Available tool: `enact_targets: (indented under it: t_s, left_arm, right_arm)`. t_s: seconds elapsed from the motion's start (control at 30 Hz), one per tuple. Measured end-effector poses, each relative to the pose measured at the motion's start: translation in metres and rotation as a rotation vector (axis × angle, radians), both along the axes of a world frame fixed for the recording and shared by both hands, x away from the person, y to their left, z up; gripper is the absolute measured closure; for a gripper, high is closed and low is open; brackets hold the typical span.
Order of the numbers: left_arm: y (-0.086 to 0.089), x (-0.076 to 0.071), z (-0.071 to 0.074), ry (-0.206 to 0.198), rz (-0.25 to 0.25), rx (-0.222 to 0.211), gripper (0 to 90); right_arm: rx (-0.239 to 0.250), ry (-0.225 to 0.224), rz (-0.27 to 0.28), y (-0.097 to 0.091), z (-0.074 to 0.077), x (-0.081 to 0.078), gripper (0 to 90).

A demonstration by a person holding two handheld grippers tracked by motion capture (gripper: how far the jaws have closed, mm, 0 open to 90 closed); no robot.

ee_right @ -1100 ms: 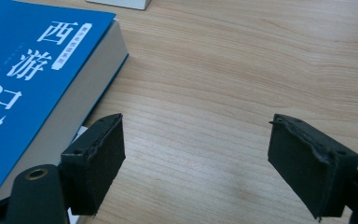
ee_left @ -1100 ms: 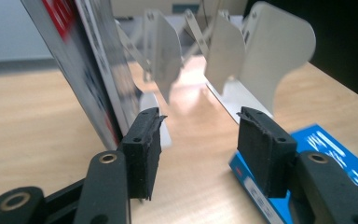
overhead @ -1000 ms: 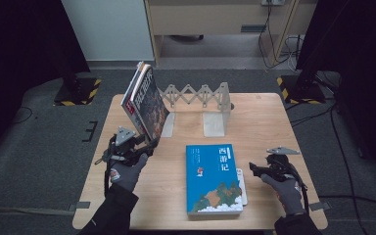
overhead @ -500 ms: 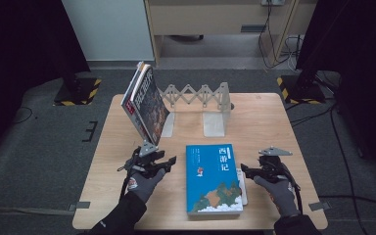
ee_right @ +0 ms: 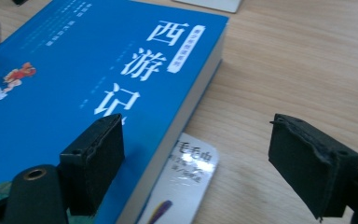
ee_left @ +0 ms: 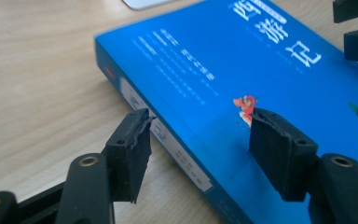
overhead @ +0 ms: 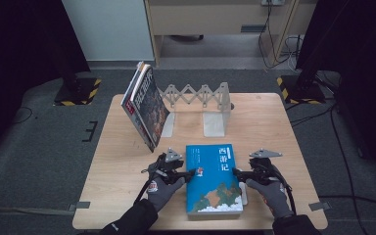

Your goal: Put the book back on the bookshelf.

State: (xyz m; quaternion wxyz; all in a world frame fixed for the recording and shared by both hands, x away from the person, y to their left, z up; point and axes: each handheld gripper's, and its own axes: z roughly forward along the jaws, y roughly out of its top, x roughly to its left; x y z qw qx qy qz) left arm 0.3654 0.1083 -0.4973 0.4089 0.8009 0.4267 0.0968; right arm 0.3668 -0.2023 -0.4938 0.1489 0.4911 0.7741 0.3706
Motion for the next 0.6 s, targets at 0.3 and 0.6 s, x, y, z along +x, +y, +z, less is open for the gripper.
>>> enact_targets:
  t_s: [0.3,0.6]
  left_arm:
    - [-0.004,0.005,-0.010,0.037,0.004,-0.081,25.6]
    - [-0.005,0.009,-0.022,0.044,0.012,-0.147,14.9]
  right_arm:
    - [0.042,0.034,0.046,0.012,-0.006,-0.001,19.1]
    - [0.086,0.050,0.069,0.023,-0.010,-0.002,19.0]
